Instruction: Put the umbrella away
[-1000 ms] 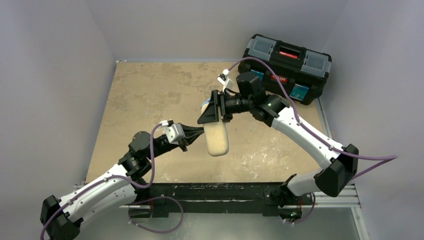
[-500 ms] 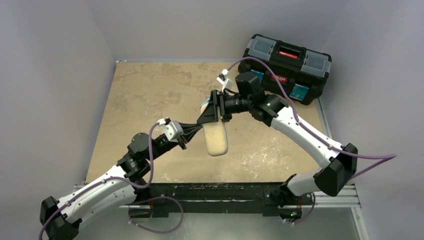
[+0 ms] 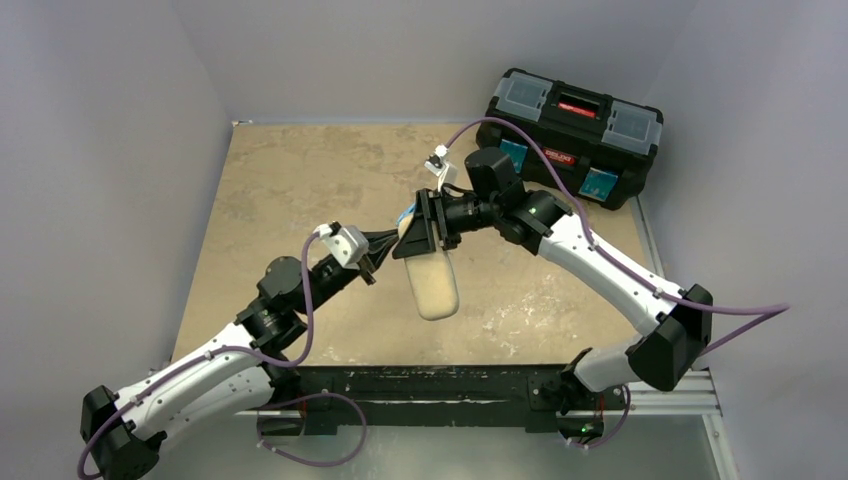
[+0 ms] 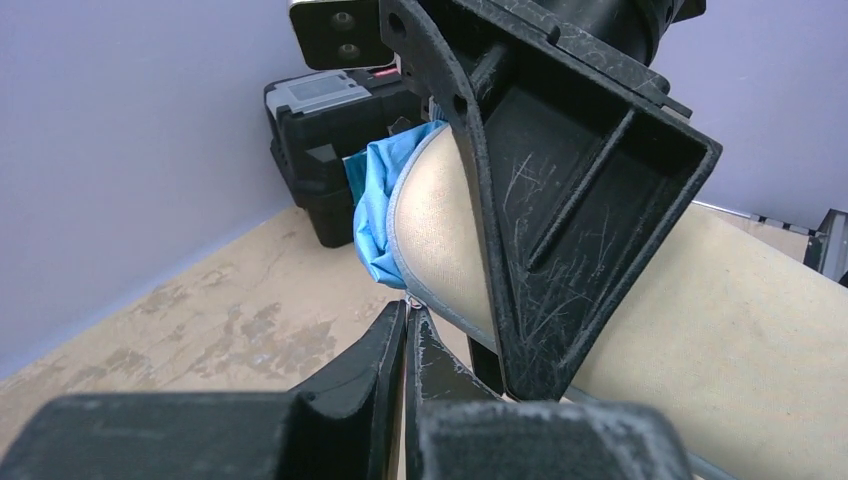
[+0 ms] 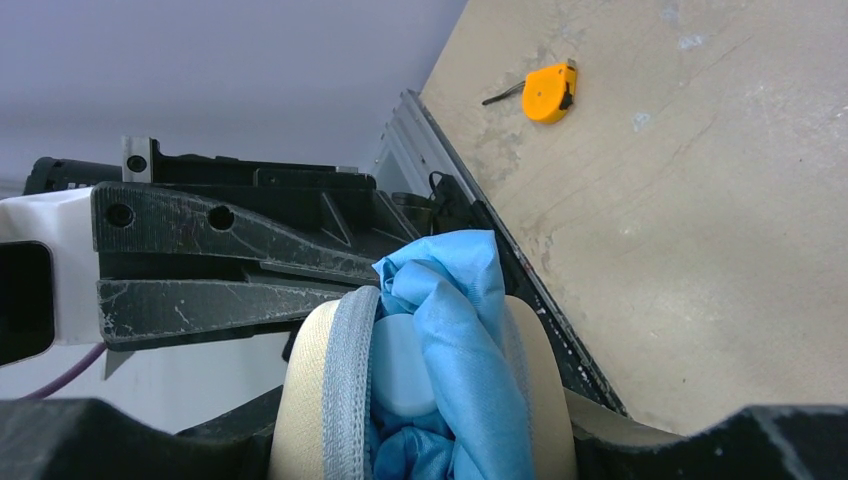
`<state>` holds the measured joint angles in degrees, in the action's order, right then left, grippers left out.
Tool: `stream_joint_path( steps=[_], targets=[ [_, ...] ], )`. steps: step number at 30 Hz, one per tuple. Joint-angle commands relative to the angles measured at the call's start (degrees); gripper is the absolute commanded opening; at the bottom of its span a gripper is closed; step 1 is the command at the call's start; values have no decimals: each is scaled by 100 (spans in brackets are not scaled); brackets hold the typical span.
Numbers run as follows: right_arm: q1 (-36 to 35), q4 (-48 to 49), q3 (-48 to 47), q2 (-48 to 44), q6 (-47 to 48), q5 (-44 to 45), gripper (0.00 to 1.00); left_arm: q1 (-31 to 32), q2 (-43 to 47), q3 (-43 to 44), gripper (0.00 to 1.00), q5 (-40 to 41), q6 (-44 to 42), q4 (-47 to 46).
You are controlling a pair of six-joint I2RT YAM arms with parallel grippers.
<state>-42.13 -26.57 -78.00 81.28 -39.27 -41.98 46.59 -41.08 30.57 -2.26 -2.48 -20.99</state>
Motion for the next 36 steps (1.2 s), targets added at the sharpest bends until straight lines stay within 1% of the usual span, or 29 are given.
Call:
stream_joint_path(
  steps=[1, 9, 13, 14, 16, 18, 21, 22, 23, 24, 26, 28, 31, 34, 36],
  targets=[
    [-172, -356, -198, -63, 200, -530, 0, -154, 21, 425, 0, 827, -265, -256],
    [-304, -340, -34, -26, 264, -562, 0, -245, 93, 675, 0, 1188, -291, 14],
    [-311, -208, 73, -41, 232, -505, 0, -263, 228, 955, 0, 1182, -284, 489],
    [-305, -143, 111, -49, 186, -519, 0, -256, 274, 1023, 5, 1174, -275, 647],
    [-292, 13, 202, -75, 84, -388, 0, -264, 391, 1196, 26, 1224, -226, 1101],
    [-281, 188, 287, -91, -12, -270, 0, -264, 595, 1342, 43, 1261, -217, 1613],
    [-238, 432, 415, -72, -145, -170, 0, -264, 989, 1537, 62, 1535, -86, 2062],
    [-216, 480, 445, -64, -174, -107, 0, -260, 1125, 1633, 73, 1618, -40, 2291],
    [-190, 516, 471, -51, -185, -31, 0, -263, 1247, 1771, 87, 1671, 11, 2488],
    [-167, 537, 488, -37, -208, 30, 0, -263, 1348, 1920, 95, 1720, 72, 2699],
    [-103, 602, 535, 32, -222, 112, 0, -261, 1482, 2316, 100, 1627, 178, 3169],
    [-12, 660, 564, 102, -217, 210, 0, -259, 1546, 2887, 100, 1335, 202, 3645],
    [148, 807, 635, 229, -221, 425, 0, -263, 1530, 3677, 100, 856, 562, 4211],
    [249, 987, 708, 399, -165, 791, 0, -261, 1435, 4381, 100, 483, 925, 4400],
    [323, 1148, 781, 578, -152, 891, 0, -260, 1415, 4685, 100, 433, 1275, 4357]
  ],
)
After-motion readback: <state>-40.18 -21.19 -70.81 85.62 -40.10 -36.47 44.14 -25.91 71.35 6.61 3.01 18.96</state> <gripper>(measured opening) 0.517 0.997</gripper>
